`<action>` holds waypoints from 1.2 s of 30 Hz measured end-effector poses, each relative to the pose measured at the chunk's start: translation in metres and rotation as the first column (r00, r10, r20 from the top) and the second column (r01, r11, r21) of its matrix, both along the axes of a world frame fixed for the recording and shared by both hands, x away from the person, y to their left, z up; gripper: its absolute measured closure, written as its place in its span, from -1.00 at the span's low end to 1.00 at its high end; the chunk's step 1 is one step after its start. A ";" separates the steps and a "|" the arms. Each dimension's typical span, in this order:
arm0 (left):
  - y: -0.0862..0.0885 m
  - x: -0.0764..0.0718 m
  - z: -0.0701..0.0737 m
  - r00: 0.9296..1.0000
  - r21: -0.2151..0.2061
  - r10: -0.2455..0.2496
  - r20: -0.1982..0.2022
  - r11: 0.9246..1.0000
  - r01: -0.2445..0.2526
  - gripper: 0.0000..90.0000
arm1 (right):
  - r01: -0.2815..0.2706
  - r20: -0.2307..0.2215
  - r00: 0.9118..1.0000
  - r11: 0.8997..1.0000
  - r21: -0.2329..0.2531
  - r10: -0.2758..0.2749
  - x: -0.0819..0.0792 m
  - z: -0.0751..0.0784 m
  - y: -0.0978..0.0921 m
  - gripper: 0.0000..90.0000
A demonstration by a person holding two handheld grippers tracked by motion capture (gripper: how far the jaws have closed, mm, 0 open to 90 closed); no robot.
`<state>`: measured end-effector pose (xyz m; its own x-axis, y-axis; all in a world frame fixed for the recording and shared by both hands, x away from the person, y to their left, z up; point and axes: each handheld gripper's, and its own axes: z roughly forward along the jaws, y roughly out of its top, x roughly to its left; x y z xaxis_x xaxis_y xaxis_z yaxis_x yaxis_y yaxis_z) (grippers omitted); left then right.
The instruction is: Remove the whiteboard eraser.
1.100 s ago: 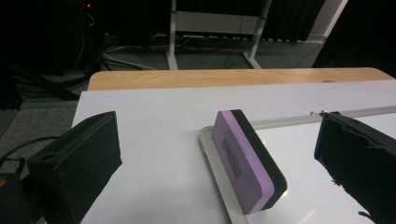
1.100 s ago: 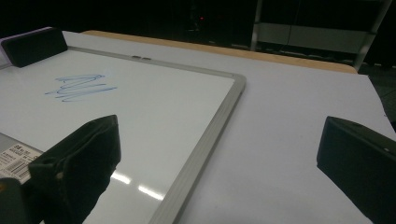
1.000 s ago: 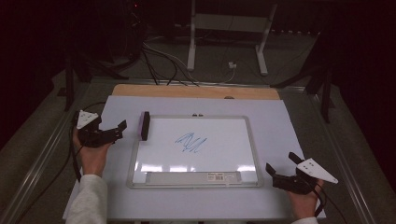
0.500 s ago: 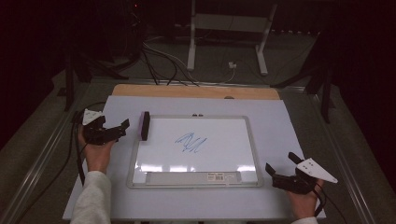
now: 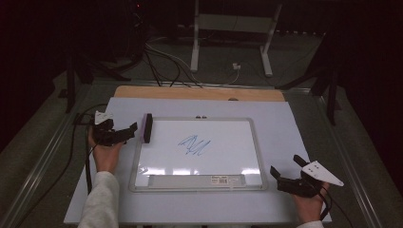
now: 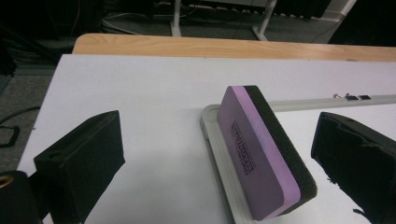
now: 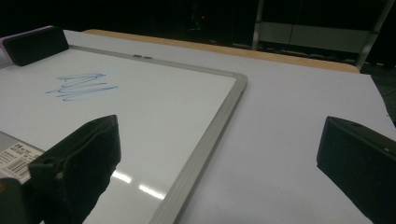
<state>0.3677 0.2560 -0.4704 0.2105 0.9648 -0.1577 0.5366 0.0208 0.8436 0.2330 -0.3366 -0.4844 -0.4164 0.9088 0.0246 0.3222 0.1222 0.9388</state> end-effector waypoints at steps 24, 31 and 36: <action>-0.024 0.013 -0.013 0.997 0.027 -0.022 -0.067 0.999 0.024 -0.64 | -0.002 -0.002 1.000 1.000 -0.002 0.002 0.000 0.000 0.000 -1.00; -0.026 0.014 -0.017 0.994 0.029 -0.042 -0.101 0.999 0.045 -0.28 | -0.002 -0.003 1.000 1.000 -0.003 0.002 0.000 0.000 0.000 -1.00; -0.027 0.016 -0.021 0.991 0.000 -0.059 -0.117 0.998 0.059 -0.17 | -0.002 -0.004 1.000 1.000 -0.004 0.002 0.001 0.000 0.000 -1.00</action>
<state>0.3833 0.2290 -0.4916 0.2473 0.9518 -0.1814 0.6321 -0.0165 0.7747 0.2337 -0.3368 -0.4848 -0.4178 0.9082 0.0231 0.3261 0.1262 0.9369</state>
